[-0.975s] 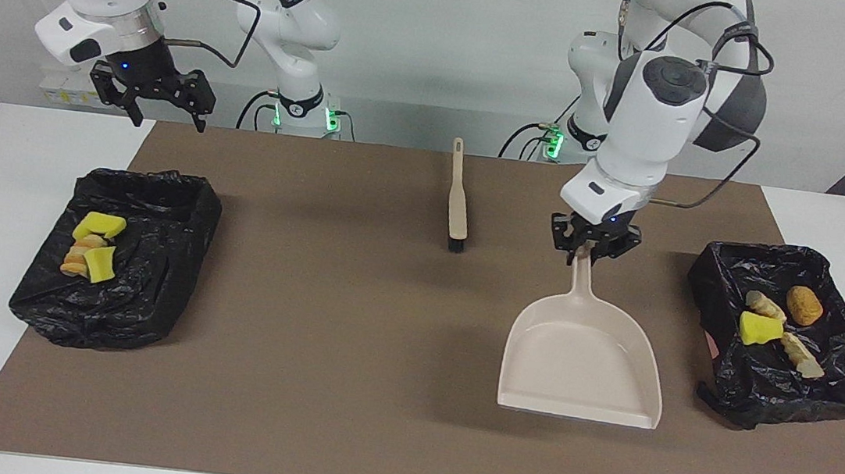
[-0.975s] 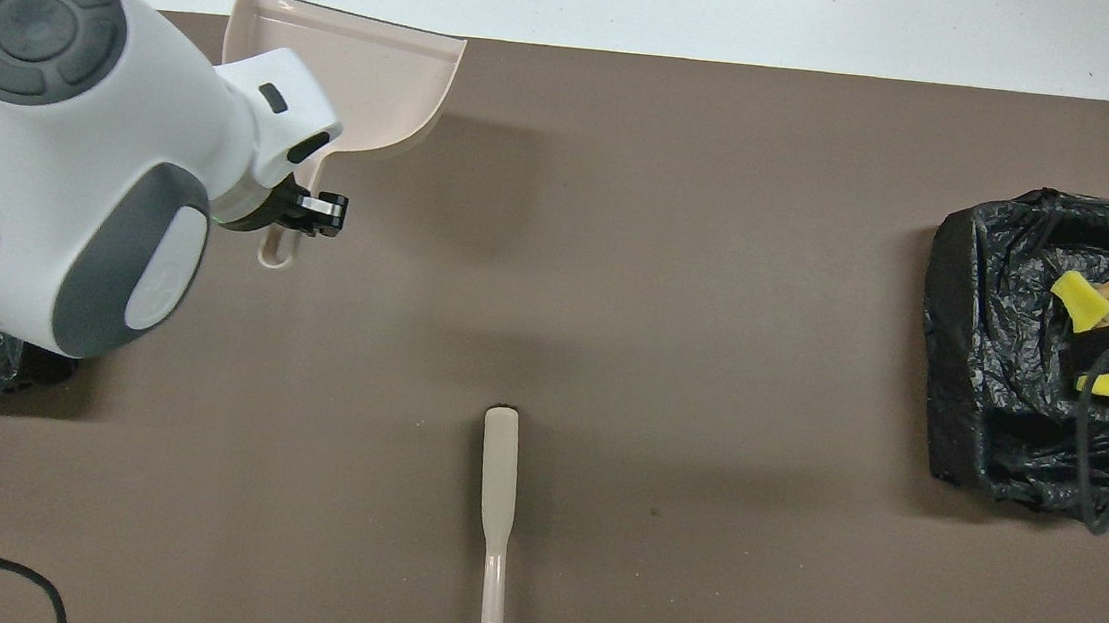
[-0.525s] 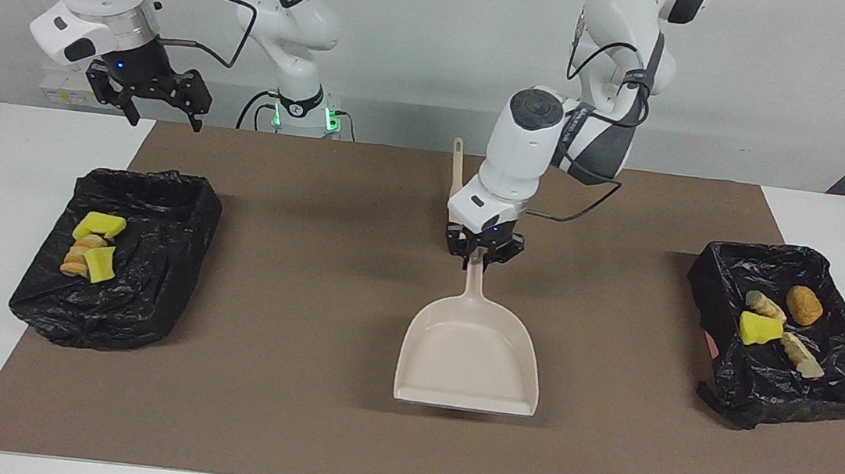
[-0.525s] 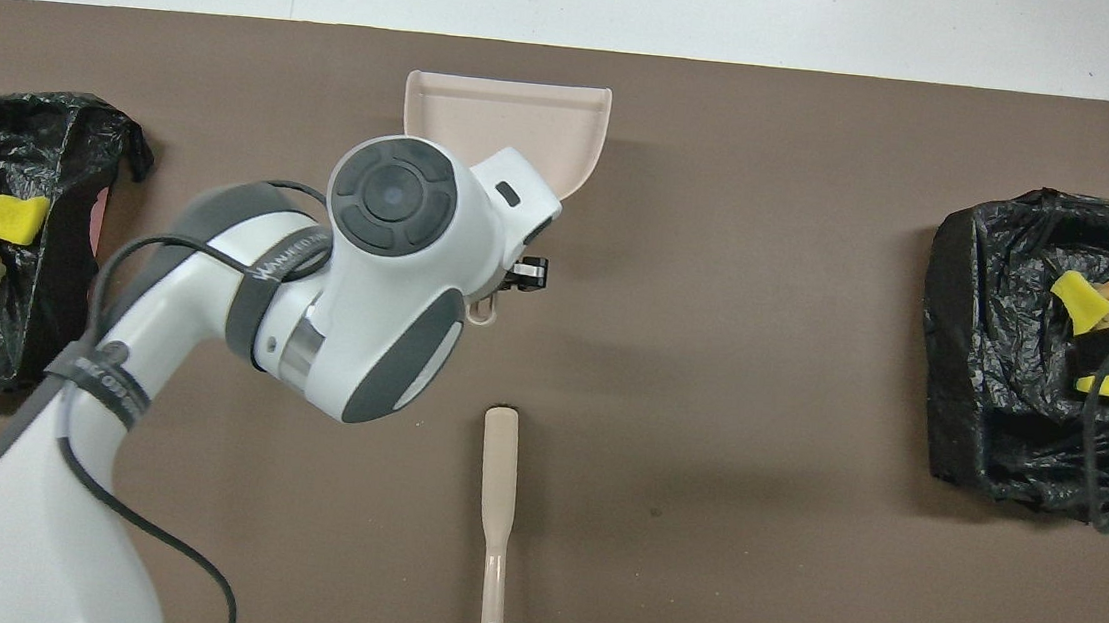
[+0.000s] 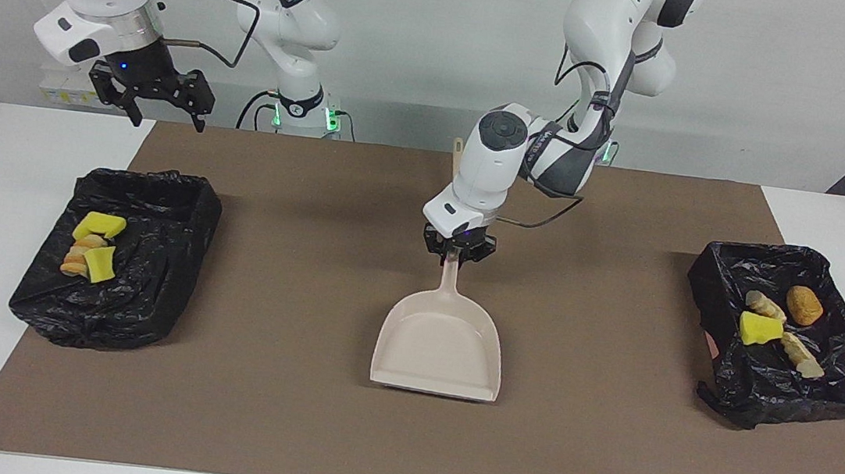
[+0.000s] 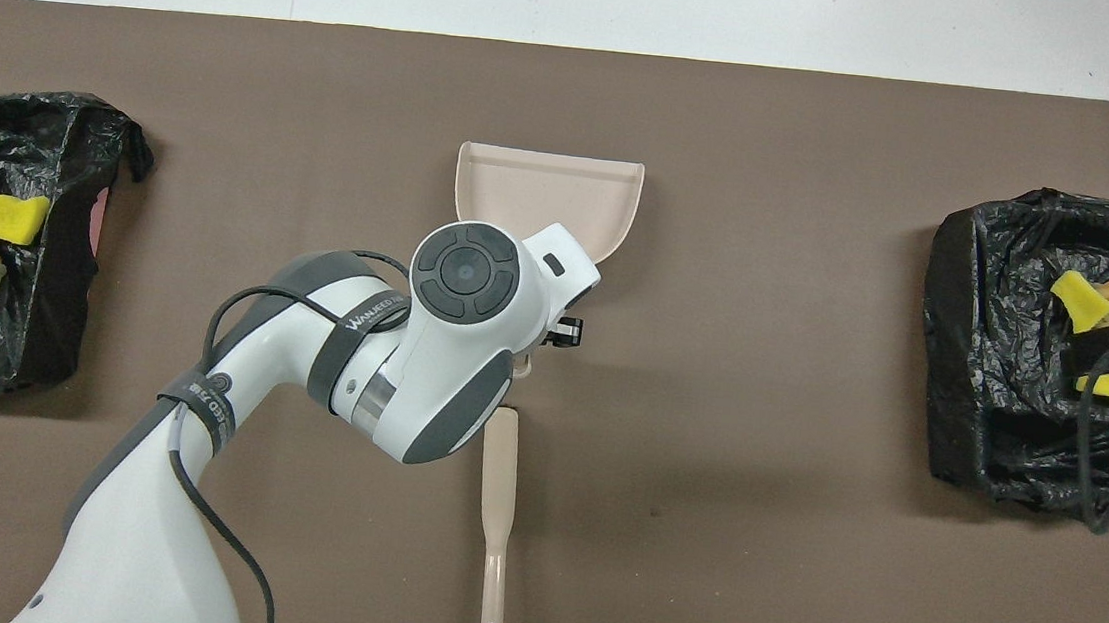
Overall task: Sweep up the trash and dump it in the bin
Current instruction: 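Bring the empty dustpan back to the table center with the left gripper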
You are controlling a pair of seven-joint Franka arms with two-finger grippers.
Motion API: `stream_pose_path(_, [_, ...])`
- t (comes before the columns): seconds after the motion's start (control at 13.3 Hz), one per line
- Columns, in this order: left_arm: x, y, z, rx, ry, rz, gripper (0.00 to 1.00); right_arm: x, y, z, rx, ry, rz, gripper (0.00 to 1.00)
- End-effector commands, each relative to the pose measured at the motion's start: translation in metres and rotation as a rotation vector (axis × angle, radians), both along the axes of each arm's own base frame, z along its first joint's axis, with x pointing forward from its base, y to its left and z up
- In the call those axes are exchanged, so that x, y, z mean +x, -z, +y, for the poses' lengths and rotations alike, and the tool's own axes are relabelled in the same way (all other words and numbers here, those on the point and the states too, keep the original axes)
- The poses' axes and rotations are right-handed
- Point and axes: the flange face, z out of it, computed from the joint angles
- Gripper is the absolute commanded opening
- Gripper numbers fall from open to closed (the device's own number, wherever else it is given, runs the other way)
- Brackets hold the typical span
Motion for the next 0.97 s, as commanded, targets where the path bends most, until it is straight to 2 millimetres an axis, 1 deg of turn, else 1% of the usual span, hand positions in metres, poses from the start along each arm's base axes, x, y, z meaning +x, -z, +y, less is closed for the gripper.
stream_pose_path(0.0, [-0.006,0.01,-0.009,-0.027,-0.021,-0.013,0.0,-0.005,0.001,0.002,0.0,0.005,-0.018,1.0])
stream_pose_path(0.22, [-0.007,0.011,-0.01,-0.03,-0.052,-0.003,0.0,-0.005,0.001,0.002,0.0,0.005,-0.018,1.0])
stream_pose_path(0.3, [-0.007,0.01,-0.012,-0.036,-0.079,-0.005,0.26,-0.005,0.001,0.002,0.0,0.005,-0.018,1.0])
stream_pose_path(0.38, [-0.006,0.009,-0.012,-0.043,-0.106,-0.01,0.82,-0.005,0.001,0.002,0.0,0.005,-0.018,1.0])
stream_pose_path(0.45, [-0.006,0.01,-0.01,-0.037,-0.113,-0.003,1.0,-0.005,0.001,0.002,0.0,0.005,-0.018,1.0])
stream_pose_path(0.6, [0.003,-0.005,0.004,-0.038,-0.136,-0.013,1.0,-0.005,0.001,0.001,0.0,0.007,-0.018,1.0])
stream_pose_path(0.67, [0.009,-0.02,0.018,-0.033,-0.155,-0.017,1.0,-0.005,0.001,0.002,0.0,0.005,-0.018,1.0])
stream_pose_path(0.75, [0.024,-0.029,0.044,-0.018,-0.185,-0.016,1.0,-0.005,0.001,0.002,0.0,0.005,-0.018,1.0])
stream_pose_path(0.82, [0.029,-0.043,0.06,-0.009,-0.2,-0.017,1.0,-0.005,0.001,0.002,0.0,0.005,-0.018,1.0])
stream_pose_path(0.9, [0.037,-0.051,0.082,0.002,-0.213,-0.013,1.0,-0.005,0.001,0.002,0.0,0.005,-0.018,1.0])
